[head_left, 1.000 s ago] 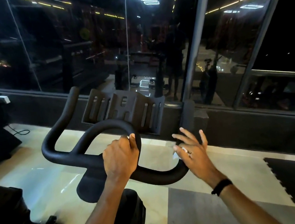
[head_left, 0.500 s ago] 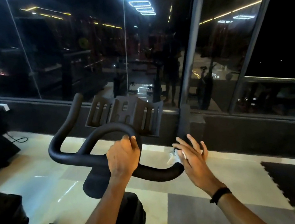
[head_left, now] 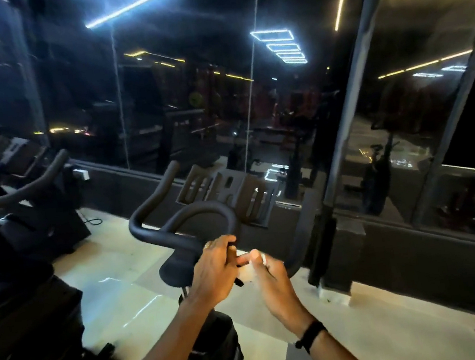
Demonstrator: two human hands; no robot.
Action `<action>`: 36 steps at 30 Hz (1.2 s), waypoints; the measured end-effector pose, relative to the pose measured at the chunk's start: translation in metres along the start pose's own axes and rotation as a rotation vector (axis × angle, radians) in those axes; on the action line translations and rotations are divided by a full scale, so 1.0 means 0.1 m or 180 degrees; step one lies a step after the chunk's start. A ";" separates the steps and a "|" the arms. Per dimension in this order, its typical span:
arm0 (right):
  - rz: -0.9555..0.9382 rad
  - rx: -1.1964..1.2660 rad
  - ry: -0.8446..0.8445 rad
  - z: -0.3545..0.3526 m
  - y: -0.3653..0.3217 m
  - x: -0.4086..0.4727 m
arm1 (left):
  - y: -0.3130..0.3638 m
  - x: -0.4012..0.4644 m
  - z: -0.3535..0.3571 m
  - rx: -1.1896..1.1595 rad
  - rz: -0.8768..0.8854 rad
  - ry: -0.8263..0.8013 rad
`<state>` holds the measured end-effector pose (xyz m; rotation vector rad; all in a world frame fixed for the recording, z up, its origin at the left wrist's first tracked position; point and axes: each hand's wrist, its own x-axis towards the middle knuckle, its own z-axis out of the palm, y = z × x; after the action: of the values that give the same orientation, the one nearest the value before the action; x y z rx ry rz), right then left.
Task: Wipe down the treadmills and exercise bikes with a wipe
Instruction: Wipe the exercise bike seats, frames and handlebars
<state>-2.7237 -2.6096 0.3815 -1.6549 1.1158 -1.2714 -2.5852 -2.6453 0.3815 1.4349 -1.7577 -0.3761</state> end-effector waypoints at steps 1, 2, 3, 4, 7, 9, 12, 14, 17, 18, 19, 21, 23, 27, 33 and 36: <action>0.0086 0.0138 0.0075 -0.03 -0.03 -0.08 | 0.05 -0.13 -0.01 -0.0067 -0.0072 0.0017; 0.0180 0.0259 0.0130 -0.04 -0.05 -0.15 | 0.08 -0.24 -0.01 -0.0142 -0.0137 0.0015; 0.0249 0.0314 0.0140 -0.07 -0.07 -0.23 | 0.12 -0.36 0.00 -0.0325 -0.0202 0.0022; 0.0262 0.0305 0.0039 -0.11 -0.13 -0.35 | 0.18 -0.52 0.02 -0.0657 -0.0316 0.0061; 0.0102 0.0387 -0.0210 -0.17 -0.25 -0.65 | 0.42 -0.91 0.00 -0.2105 -0.1100 -0.0119; 0.0124 0.0436 -0.0378 -0.18 -0.31 -0.89 | 0.53 -1.25 -0.05 -0.2537 -0.1610 -0.0462; 0.0283 0.0536 -0.0563 -0.11 -0.31 -1.18 | 0.60 -1.73 -0.26 -0.2860 -0.1714 -0.0753; 0.0483 0.0644 -0.0694 0.00 -0.33 -1.34 | 0.61 -2.01 -0.41 -0.2786 -0.1669 -0.0690; 0.0520 0.0505 -0.1023 0.27 -0.42 -1.52 | 0.58 -2.34 -0.65 -0.2164 -0.1520 -0.0382; 0.0520 0.0502 -0.1125 0.38 -0.43 -1.57 | 0.56 -2.43 -0.73 -0.1987 -0.1520 -0.0223; 0.0529 0.0528 -0.1281 0.53 -0.51 -1.65 | 0.55 -2.55 -0.87 -0.1883 -0.1561 -0.0012; 0.0421 0.0495 -0.1401 0.83 -0.62 -1.77 | 0.52 -2.78 -1.14 -0.1759 -0.1714 0.0354; 0.0304 0.0429 -0.1379 1.12 -0.69 -1.86 | 0.44 -3.01 -1.42 -0.1767 -0.1882 0.0732; 0.0167 0.0386 -0.1693 1.85 -0.92 -2.17 | 0.21 -3.66 -2.11 -0.2059 -0.2255 0.1617; -0.0046 0.0677 -0.2432 3.19 -1.40 -3.02 | -0.12 -4.82 -3.08 -0.3039 -0.2575 0.2387; -0.0047 0.0845 -0.2590 3.98 -1.65 -3.59 | -0.43 -5.53 -3.67 -0.3200 -0.2519 0.2679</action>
<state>-2.3496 -2.1952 0.3334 -1.7180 0.4166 -0.5945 -2.2748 -2.0575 0.3590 1.1541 -0.1638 -0.7698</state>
